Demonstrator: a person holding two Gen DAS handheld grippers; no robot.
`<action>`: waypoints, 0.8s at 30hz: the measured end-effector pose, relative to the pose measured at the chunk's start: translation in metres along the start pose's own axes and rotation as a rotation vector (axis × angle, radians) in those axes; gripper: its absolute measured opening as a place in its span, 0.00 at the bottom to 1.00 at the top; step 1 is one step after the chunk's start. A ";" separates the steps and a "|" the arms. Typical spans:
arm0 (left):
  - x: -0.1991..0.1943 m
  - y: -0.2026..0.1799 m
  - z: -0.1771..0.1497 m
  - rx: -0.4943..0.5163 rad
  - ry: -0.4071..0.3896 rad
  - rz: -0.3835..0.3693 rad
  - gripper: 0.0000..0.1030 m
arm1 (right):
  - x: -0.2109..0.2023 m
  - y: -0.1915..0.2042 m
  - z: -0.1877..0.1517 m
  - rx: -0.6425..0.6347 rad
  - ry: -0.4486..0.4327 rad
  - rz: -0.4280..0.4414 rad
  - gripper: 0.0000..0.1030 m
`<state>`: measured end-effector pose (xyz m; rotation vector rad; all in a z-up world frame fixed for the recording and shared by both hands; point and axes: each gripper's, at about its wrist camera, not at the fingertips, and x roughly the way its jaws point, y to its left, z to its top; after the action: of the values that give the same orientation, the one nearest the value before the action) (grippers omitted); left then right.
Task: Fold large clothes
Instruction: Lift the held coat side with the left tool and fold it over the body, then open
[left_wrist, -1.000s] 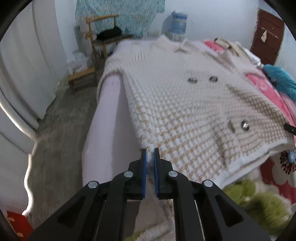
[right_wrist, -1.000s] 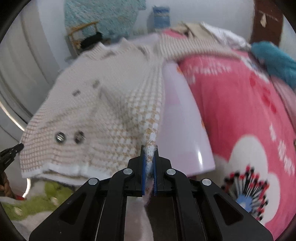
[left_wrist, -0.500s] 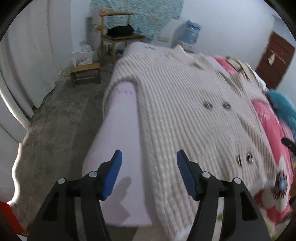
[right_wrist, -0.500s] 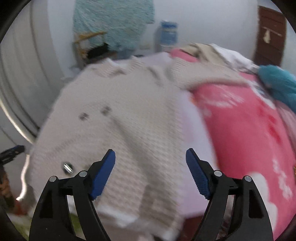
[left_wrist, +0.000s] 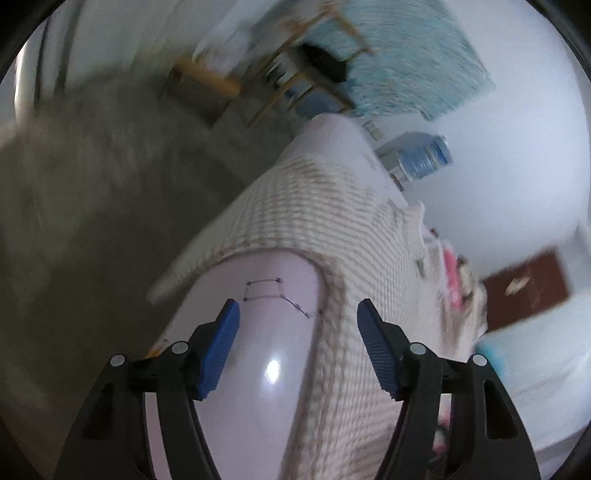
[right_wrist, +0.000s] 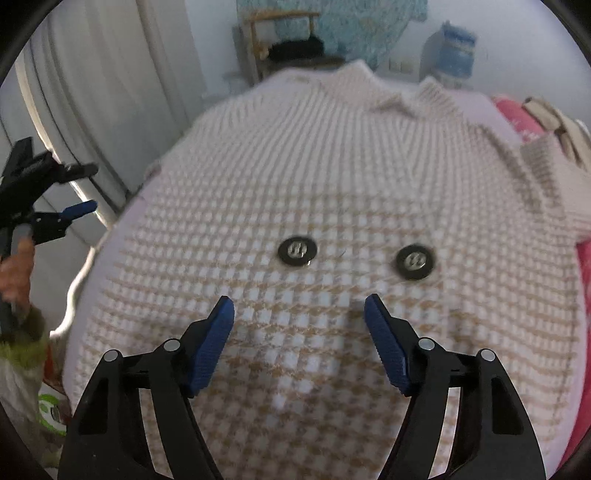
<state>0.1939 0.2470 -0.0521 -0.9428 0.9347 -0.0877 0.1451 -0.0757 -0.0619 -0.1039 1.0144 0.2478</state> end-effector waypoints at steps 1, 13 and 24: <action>0.006 0.012 0.006 -0.060 0.018 -0.027 0.63 | 0.002 0.000 0.000 0.000 0.005 -0.003 0.67; 0.107 0.151 0.022 -0.806 0.202 -0.417 0.69 | 0.014 -0.004 0.009 0.001 0.047 -0.028 0.69; 0.176 0.195 0.016 -1.093 0.329 -0.429 0.69 | 0.020 -0.011 0.021 0.026 0.058 -0.056 0.69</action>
<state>0.2529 0.2989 -0.3030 -2.1896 1.0640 -0.0951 0.1753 -0.0788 -0.0678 -0.1157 1.0707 0.1815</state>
